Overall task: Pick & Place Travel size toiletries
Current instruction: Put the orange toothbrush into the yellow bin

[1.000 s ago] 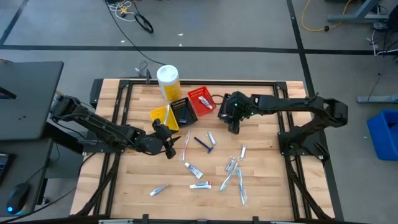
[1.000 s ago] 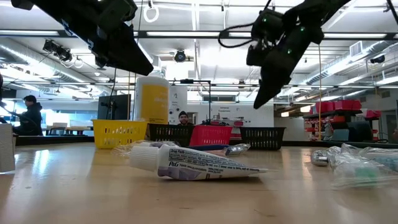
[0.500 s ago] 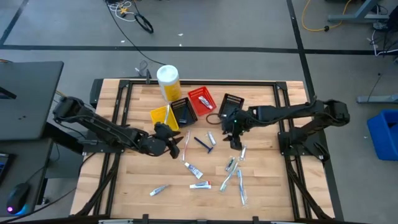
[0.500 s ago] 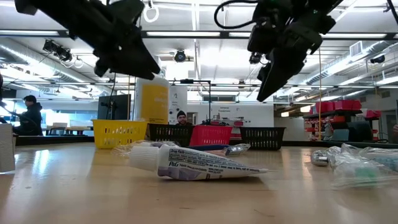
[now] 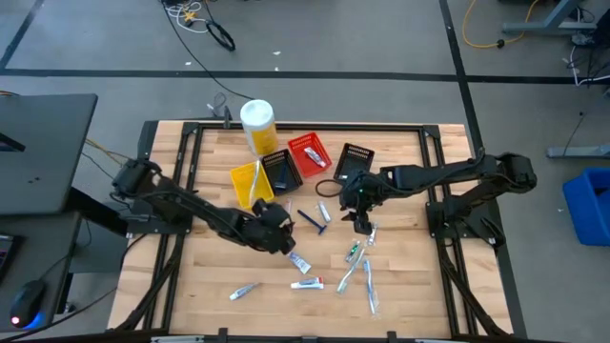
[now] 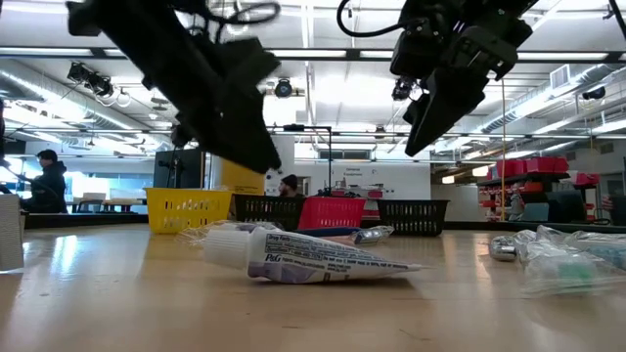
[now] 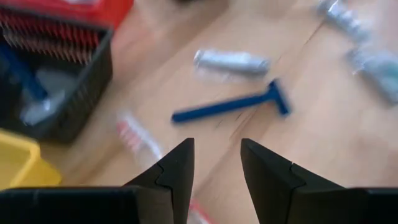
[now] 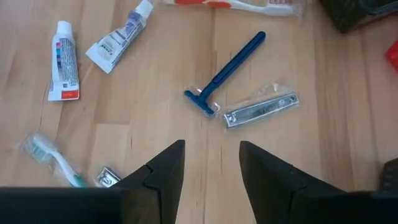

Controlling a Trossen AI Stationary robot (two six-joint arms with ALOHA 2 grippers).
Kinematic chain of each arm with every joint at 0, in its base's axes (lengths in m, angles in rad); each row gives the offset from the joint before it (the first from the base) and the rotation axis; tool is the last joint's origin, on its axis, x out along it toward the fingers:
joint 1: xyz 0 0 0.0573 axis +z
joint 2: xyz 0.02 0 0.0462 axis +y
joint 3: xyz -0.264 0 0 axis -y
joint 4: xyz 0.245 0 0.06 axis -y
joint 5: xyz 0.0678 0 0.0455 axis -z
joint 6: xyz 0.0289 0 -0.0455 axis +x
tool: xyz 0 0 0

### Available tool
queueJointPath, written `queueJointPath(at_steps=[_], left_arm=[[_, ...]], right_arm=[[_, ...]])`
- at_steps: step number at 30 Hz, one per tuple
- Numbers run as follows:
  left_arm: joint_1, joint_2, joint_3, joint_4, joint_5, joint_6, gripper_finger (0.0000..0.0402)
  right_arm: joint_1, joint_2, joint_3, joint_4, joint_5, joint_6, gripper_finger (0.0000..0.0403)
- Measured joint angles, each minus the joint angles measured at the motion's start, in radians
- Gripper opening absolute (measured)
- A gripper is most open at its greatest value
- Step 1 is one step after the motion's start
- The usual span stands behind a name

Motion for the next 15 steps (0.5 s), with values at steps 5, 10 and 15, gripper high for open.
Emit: queueJointPath(at_steps=[5,10,15], left_arm=[[0.006,0.074,0.066,-0.164,0.044,-0.181,0.0141],[0.006,0.091,0.071,-0.177,0.043,-0.316,0.0141],[0.006,0.091,0.072,-0.194,0.022,-0.367,0.0141]], right_arm=[[0.0,0.0,0.0,0.006,0.0,0.0,0.016],[0.0,0.0,0.0,0.008,0.0,0.0,0.016],[0.0,0.0,0.0,0.015,0.0,0.0,0.0159]])
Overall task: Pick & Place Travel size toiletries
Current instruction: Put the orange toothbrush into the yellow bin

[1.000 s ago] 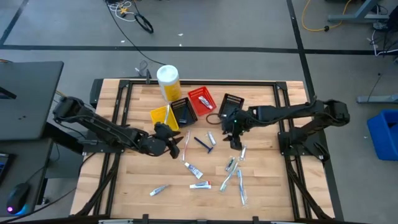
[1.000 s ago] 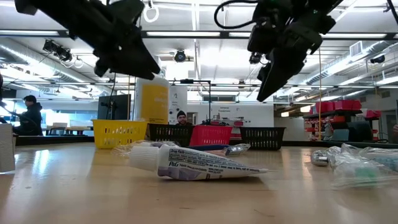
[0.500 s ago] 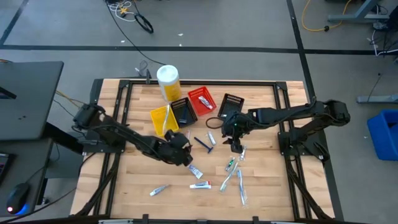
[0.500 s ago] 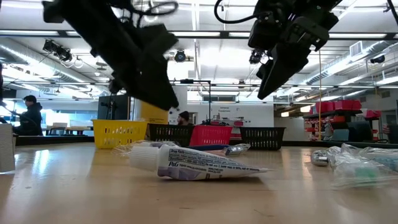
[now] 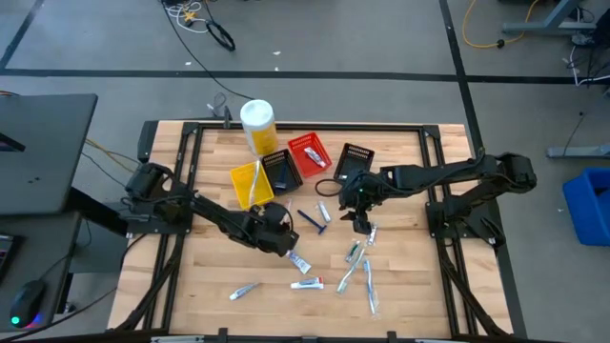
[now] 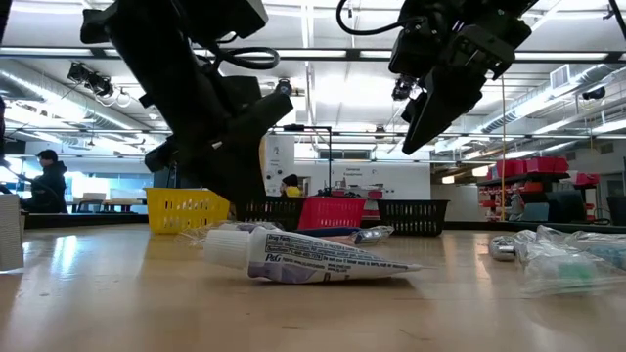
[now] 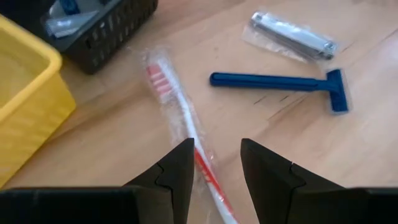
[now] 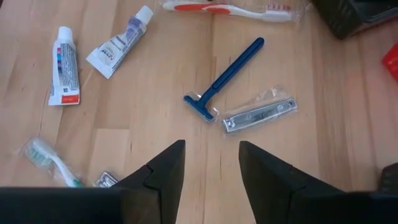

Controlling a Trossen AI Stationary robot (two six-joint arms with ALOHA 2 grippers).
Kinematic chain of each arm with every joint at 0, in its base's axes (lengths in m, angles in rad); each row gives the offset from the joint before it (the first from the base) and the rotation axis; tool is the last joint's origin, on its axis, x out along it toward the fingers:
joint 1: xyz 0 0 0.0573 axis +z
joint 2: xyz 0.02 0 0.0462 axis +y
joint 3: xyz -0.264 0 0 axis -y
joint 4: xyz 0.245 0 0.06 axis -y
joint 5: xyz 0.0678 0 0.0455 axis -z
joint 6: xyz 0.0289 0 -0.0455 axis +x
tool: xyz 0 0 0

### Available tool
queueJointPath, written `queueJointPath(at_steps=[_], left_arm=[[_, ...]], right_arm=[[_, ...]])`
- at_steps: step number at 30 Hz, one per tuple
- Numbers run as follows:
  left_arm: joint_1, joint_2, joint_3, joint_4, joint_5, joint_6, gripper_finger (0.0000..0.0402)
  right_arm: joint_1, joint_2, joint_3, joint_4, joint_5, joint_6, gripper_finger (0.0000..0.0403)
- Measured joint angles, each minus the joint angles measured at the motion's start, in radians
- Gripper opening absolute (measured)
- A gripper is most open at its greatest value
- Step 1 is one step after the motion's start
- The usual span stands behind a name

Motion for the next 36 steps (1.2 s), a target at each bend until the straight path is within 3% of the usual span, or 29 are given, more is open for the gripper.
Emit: queueJointPath(at_steps=[17,29,36], left_arm=[[0.0,0.123,0.002,0.029,0.034,-0.071,0.0141],[0.001,0.114,0.0,0.016,0.044,-0.064,0.0042],[-0.002,0.031,-0.005,-0.037,0.022,-0.086,0.0038]], right_arm=[[0.0,0.002,0.0,0.006,0.0,0.002,0.0158],[0.0,0.002,0.0,0.003,0.0,0.004,0.0158],[0.0,0.002,0.0,0.002,0.0,0.004,0.0157]])
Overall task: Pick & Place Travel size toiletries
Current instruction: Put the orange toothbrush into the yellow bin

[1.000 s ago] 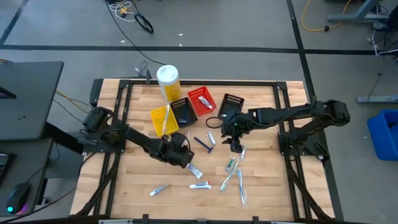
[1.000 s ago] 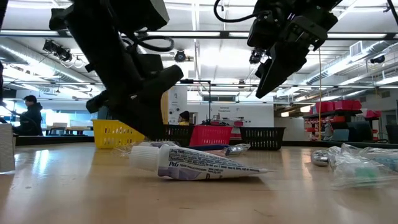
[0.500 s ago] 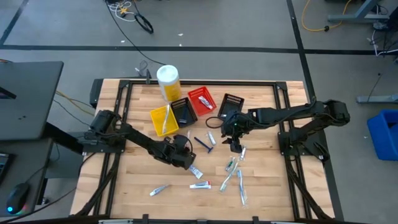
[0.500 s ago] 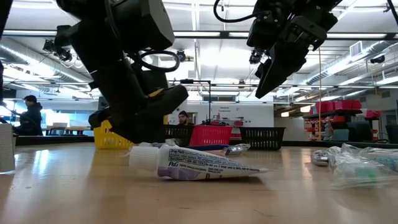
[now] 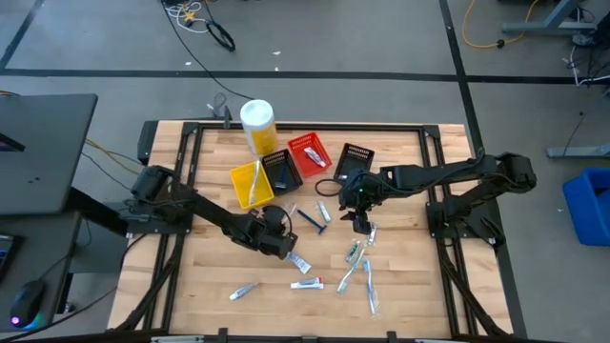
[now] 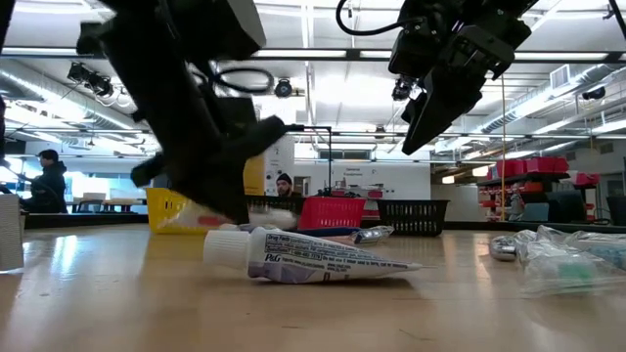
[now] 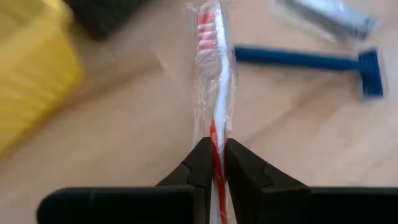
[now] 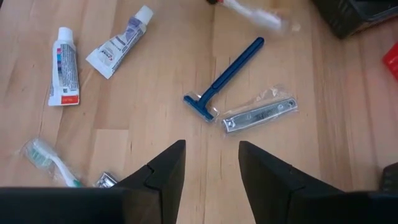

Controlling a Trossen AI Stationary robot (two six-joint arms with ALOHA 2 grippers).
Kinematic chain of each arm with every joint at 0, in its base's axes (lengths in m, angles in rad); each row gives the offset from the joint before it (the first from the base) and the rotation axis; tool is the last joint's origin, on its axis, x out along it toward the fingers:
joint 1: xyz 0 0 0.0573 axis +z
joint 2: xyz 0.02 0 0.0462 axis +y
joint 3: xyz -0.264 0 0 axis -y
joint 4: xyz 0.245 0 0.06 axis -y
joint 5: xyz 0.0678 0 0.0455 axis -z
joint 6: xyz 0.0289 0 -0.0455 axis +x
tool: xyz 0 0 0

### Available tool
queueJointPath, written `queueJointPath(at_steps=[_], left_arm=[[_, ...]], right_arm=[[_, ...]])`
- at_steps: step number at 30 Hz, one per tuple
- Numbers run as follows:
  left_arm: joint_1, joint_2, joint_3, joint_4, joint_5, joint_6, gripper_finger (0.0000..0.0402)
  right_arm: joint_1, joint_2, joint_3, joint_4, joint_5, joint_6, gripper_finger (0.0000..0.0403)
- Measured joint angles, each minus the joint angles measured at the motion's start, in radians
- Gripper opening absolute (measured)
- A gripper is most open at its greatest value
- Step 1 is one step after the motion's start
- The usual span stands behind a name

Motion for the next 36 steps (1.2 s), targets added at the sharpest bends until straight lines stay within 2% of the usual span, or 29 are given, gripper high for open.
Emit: queueJointPath(at_steps=[9,16,22,28,36], left_arm=[[0.006,-0.168,0.002,-0.095,-0.161,0.038,0.0034],[0.054,-0.242,0.002,-0.264,-0.324,-0.046,0.0042],[0.147,-0.203,0.001,-0.341,-0.337,-0.051,0.0038],[0.24,-0.151,0.002,-0.341,-0.336,-0.018,0.0043],[0.295,-0.121,-0.02,-0.381,-0.329,-0.045,0.0041]], right_arm=[[0.0,0.0,0.0,-0.002,0.0,0.0,0.0157],[0.0,0.0,0.0,-0.002,0.0,0.0,0.0157],[0.0,0.0,0.0,-0.002,0.0,0.0,0.0157],[0.0,0.0,0.0,-0.003,0.0,0.0,0.0157],[0.0,0.0,0.0,-0.003,0.0,-0.004,0.0158]])
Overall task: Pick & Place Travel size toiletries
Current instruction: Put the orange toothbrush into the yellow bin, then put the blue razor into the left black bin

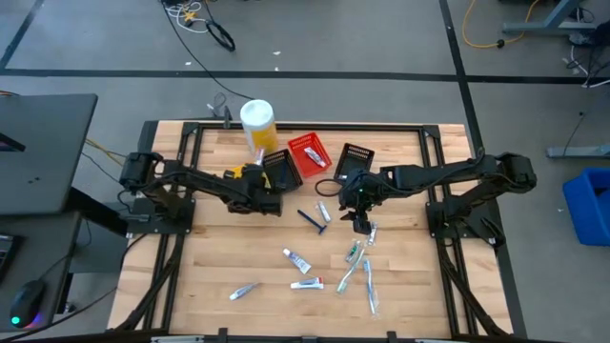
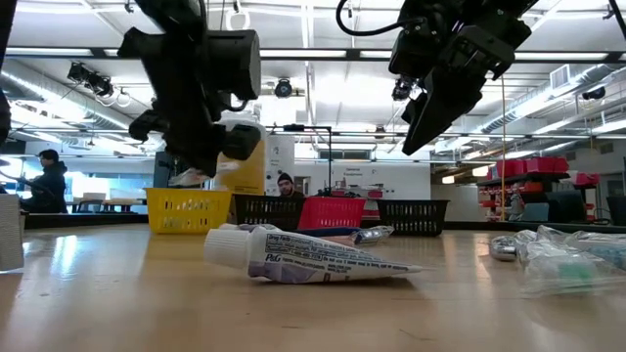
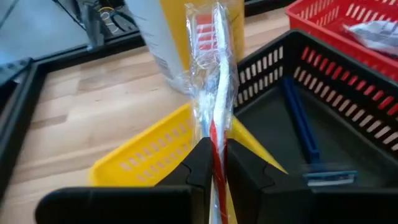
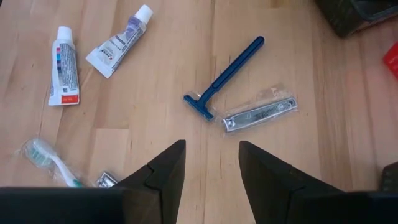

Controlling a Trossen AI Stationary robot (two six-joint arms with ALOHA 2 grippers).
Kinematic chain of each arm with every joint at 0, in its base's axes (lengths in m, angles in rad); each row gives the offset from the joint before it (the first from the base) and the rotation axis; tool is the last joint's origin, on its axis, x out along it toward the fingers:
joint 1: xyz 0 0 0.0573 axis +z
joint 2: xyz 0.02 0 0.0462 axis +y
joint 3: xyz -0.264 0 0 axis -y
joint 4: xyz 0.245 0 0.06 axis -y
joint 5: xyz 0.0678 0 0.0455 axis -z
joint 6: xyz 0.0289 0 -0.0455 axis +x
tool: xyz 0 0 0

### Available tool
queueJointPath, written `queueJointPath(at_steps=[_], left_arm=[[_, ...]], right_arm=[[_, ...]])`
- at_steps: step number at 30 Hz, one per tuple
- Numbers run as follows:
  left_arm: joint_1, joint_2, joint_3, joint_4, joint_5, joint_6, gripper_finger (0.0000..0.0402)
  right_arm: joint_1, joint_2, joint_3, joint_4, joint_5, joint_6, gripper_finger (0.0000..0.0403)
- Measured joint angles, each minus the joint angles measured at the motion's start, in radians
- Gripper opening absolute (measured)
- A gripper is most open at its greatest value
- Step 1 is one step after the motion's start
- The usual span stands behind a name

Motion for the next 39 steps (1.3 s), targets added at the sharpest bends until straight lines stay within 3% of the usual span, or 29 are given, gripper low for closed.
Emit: queueJointPath(at_steps=[8,15,26,33,39], left_arm=[[0.018,0.007,-0.071,0.034,0.086,0.011,0.005],[0.018,0.008,-0.07,0.079,0.099,0.061,0.0063],[0.02,0.005,-0.068,0.08,0.181,0.107,0.0141],[0.019,-0.002,0.038,0.009,0.275,0.267,0.0166],[0.015,-0.002,0.148,-0.119,0.273,0.267,0.0167]], right_arm=[[0.0,0.0,0.0,0.001,0.0,0.0,0.0158],[0.0,0.0,0.0,0.001,0.0,0.0,0.0156],[0.0,0.0,0.0,0.001,0.0,-0.002,0.0157],[0.0,0.0,0.0,0.001,0.0,0.0,0.0157],[0.0,0.0,0.0,0.001,0.0,0.038,0.0157]])
